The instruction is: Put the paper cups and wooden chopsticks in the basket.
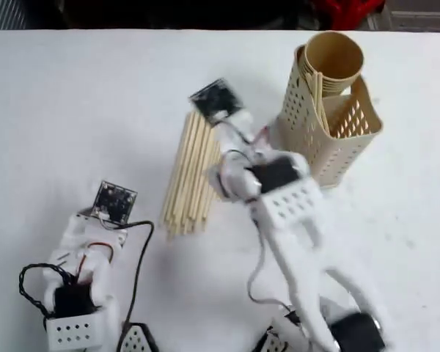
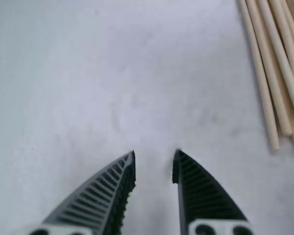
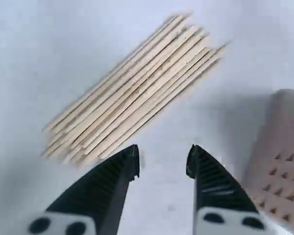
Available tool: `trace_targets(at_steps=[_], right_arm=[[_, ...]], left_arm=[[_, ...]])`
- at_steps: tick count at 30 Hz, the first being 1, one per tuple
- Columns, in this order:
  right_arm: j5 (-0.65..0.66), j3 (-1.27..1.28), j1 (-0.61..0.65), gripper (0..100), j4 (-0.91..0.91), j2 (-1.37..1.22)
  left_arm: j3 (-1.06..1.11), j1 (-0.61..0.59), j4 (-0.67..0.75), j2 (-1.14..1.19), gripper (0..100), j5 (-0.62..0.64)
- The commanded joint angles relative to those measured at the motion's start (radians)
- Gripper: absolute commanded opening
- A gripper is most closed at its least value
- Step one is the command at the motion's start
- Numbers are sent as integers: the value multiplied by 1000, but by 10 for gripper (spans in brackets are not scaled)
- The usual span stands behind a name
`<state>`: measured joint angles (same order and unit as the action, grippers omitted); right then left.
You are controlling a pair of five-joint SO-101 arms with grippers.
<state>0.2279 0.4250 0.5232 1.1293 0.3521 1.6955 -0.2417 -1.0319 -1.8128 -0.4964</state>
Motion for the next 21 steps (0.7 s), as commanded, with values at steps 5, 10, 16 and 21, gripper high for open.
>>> trace_targets(at_steps=[5,10,16,21], right_arm=[[-18,-54,2,166,-205,-282],[-92,-117,-1,169,-237,-444],[-155,-244,-22,169,-237,-607],[-241,-293,-96,169,-242,-682]], left_arm=[[-3,4,-5,-7,143,-8],[-3,4,-5,-7,143,-8],[-3,4,-5,-7,143,-8],[-3,4,-5,-7,143,-8]])
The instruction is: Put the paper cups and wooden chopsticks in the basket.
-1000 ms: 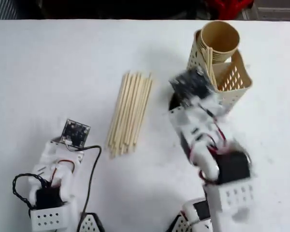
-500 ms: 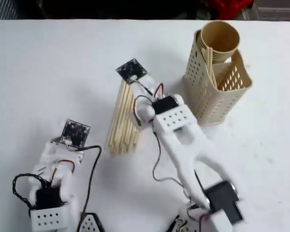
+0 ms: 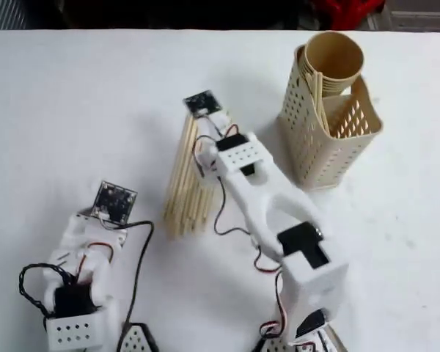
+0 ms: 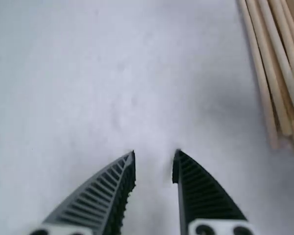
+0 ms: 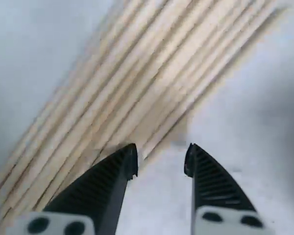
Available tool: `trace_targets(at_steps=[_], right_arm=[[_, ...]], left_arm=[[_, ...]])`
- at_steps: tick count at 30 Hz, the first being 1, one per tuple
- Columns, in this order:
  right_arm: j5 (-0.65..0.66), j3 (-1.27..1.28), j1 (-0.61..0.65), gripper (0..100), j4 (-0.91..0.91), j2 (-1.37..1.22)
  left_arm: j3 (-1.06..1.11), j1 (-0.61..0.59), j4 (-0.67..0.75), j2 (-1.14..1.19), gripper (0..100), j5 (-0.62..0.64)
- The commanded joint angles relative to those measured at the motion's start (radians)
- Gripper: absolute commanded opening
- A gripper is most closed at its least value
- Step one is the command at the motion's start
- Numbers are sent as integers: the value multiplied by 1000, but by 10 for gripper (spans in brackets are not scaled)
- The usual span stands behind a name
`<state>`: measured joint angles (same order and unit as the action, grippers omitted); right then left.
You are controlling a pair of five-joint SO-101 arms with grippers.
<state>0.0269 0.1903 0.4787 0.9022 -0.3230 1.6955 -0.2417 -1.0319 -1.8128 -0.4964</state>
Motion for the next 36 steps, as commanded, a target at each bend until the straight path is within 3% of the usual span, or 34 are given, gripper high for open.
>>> trace_targets(at_steps=[1,13,17,24,30,36], right_arm=[[-46,-66,-64,169,-15,-19],[-54,-92,-99,166,1,-88],[-132,-94,-131,166,16,-90],[-138,-94,-117,165,21,-91],[-135,-92,-113,8,58,-90],[-135,-97,-116,15,142,-58]], left_arm=[[-3,4,-5,-7,143,-8],[-3,5,-5,-7,143,-8],[-3,8,-21,-7,144,-8],[-3,8,-23,-8,144,-8],[-3,8,-23,-8,143,-8],[-3,8,-23,-8,143,-8]])
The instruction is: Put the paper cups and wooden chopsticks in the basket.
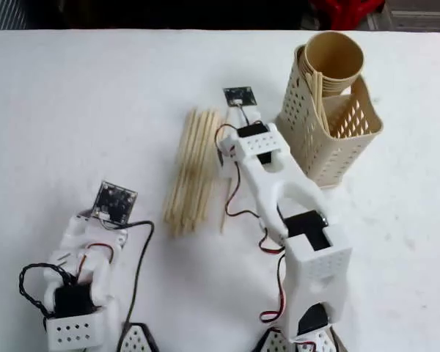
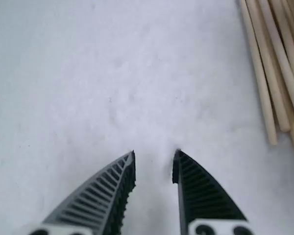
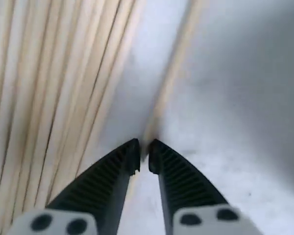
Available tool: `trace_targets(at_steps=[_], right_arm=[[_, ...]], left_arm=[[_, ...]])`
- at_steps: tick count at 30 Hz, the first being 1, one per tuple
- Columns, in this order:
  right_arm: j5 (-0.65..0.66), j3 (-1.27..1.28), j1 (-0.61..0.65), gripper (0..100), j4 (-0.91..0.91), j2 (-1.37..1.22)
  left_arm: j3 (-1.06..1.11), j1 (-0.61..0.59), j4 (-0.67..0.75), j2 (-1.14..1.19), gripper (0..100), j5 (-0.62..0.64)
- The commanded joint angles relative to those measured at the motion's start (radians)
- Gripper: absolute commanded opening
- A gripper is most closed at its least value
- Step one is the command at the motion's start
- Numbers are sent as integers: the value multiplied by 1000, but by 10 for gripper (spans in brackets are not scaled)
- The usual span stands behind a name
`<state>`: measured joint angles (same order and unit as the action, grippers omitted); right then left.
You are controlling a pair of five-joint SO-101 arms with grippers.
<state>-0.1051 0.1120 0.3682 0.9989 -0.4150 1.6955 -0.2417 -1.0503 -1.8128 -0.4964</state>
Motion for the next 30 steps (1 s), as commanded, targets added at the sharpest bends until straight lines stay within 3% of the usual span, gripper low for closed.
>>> trace_targets(at_steps=[1,9,18,22,30], right_arm=[[-3,-18,-5,17,61,51],[3,-9,-1,16,188,335],[78,186,-7,16,199,863],[222,176,-24,16,193,1086],[288,-37,-343,16,147,1162]], left_arm=[[-3,8,-5,-8,143,-8],[-3,8,-5,-8,143,-8],[-3,8,-5,-8,146,-8],[-3,8,-5,-8,146,-8],[-3,10,-5,-8,146,-8]])
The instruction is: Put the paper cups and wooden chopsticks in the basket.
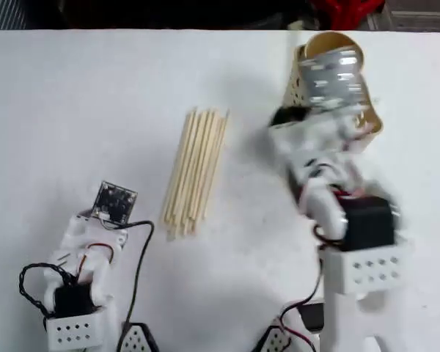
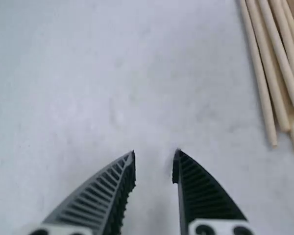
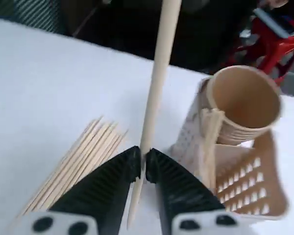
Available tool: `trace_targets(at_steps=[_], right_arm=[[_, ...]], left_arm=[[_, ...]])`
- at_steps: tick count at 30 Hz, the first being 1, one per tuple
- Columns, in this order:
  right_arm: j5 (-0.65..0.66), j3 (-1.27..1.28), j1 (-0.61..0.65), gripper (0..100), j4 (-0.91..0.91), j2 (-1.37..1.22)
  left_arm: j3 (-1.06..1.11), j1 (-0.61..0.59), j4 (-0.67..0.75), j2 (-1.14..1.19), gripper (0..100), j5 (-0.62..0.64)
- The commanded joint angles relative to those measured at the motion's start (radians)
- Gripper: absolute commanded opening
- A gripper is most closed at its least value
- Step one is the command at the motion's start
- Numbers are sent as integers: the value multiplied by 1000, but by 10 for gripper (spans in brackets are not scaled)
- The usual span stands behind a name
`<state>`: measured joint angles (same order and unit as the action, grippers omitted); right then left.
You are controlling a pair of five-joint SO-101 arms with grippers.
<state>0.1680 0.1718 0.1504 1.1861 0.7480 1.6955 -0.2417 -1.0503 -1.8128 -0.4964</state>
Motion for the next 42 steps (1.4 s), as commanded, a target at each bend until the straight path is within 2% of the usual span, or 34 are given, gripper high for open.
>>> trace_targets(at_steps=[1,7,12,18,29,35,42], right_arm=[[15,-120,-163,16,-59,-21],[15,-224,-282,15,-122,-176],[8,-232,-306,16,-193,-271],[8,-195,-305,16,-197,-320],[15,91,-259,23,-252,-116],[15,97,-229,132,-191,-1],[9,26,-117,135,-76,24]], left_arm=[[-3,10,-5,-8,146,-8],[-3,10,-5,-8,146,-8],[-3,10,-5,-8,146,-8],[-3,10,-5,-8,146,-8],[-3,10,-5,-8,146,-8],[-3,10,-5,-8,146,-8],[-3,10,-5,-8,146,-8]])
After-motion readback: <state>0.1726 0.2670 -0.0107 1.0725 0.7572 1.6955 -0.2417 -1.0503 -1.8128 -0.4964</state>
